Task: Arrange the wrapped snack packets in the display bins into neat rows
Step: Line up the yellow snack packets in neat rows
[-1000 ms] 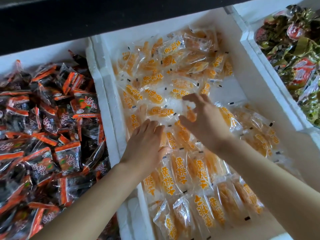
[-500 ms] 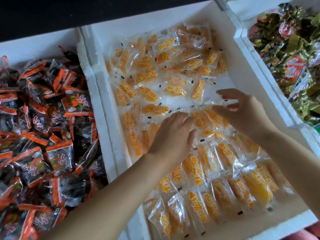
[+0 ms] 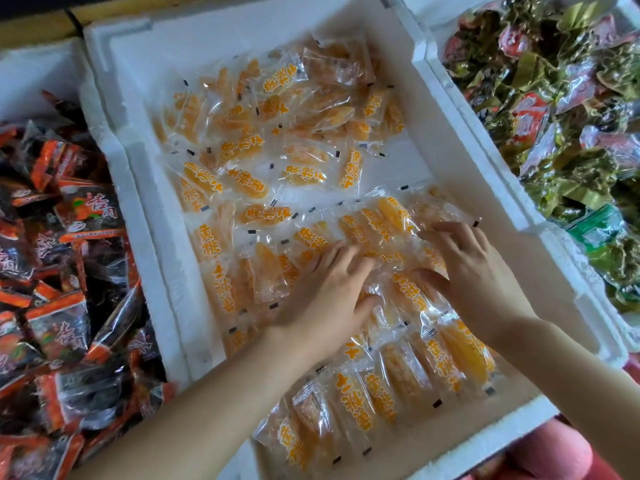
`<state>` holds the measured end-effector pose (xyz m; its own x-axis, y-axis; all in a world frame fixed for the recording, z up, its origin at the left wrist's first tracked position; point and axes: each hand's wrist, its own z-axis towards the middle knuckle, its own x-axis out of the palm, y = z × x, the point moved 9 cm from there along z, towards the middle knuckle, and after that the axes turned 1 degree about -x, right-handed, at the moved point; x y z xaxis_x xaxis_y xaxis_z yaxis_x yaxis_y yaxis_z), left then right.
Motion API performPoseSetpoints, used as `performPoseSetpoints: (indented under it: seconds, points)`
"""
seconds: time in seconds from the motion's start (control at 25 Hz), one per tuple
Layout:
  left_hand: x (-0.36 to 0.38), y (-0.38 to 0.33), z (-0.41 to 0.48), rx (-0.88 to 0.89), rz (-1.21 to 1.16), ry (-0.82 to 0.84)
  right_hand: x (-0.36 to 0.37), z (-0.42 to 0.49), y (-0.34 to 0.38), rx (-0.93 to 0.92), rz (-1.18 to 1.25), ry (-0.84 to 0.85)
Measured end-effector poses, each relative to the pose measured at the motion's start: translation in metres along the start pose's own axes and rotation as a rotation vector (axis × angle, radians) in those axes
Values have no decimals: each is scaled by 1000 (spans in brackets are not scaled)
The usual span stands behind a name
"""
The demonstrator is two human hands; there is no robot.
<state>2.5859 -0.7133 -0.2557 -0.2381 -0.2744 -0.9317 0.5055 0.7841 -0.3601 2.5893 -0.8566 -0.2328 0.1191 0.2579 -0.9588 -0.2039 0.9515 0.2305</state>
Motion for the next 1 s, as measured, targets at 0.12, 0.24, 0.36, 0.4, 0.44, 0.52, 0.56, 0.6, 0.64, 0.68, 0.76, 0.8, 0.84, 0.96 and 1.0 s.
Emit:
performPoseSetpoints:
  seconds: [0.12, 0.24, 0.36, 0.4, 0.44, 0.52, 0.56, 0.6, 0.64, 0.68, 0.76, 0.8, 0.84, 0.96, 1.0]
  points:
    - [-4, 1, -2, -6, 53, -42, -2, 13, 22, -131, 19, -30]
    - [-8, 0, -8, -13, 84, -69, 19, 27, 48, -225, -26, 134]
    - [-6, 1, -16, -16, 130, -72, 29, 38, 50, -160, -44, 262]
    - [-6, 2, -17, -17, 129, -75, 30, 42, 50, -164, -77, 289]
    - [-5, 2, -18, -20, 127, -81, 30, 46, 51, -170, -103, 312]
    - [-3, 3, -20, -27, 137, -80, 31, 52, 50, -164, -107, 371]
    - [-3, 3, -22, -29, 141, -82, 32, 54, 48, -154, -91, 398]
    - [-3, 4, -22, -34, 142, -83, 33, 55, 46, -143, -64, 411]
    - [-3, 4, -24, -42, 147, -89, 33, 56, 44, -132, -30, 399]
    - [-4, 4, -24, -51, 151, -90, 32, 57, 40, -117, 12, 368]
    - [-7, 2, -25, -65, 129, -85, 28, 57, 30, -63, 130, 259]
    - [-7, 0, -25, -71, 107, -72, 25, 56, 26, -29, 213, 193]
    - [-6, -1, -24, -81, 90, -50, 21, 55, 22, 4, 299, 129]
    - [-6, -4, -25, -91, 108, -97, 9, 50, 17, 63, 457, -5]
    - [-7, -4, -26, -90, 114, -142, 3, 49, 16, 85, 498, -56]
